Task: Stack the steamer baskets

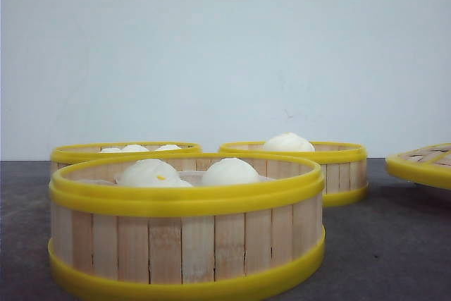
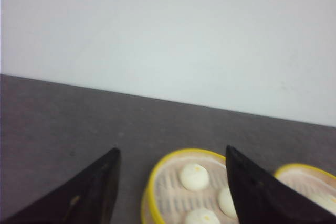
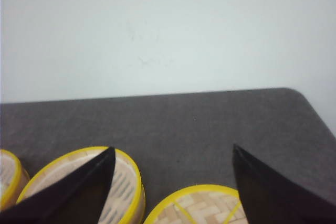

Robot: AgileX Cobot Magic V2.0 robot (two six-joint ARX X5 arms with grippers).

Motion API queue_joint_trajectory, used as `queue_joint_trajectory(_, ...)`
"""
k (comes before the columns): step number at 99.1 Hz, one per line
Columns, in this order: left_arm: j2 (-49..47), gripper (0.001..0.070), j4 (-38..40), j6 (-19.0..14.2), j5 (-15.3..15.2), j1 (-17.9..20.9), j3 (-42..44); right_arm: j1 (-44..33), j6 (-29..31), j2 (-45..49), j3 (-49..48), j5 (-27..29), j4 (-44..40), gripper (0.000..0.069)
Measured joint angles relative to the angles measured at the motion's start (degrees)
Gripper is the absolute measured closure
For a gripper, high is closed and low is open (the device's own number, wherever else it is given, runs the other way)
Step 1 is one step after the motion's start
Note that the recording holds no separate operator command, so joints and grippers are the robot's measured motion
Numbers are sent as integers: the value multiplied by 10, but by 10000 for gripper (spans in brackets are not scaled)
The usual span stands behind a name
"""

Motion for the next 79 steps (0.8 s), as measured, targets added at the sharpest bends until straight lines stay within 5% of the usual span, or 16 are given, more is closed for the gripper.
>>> queue_joint_trajectory(48, 295, 322, 8, 5, 7, -59, 45, 33, 3, 49, 0, -28, -6, 232)
queue_joint_trajectory(79, 532, 322, -61, 21, -44, -59, 191, 41, 3, 70, 0, -28, -7, 232)
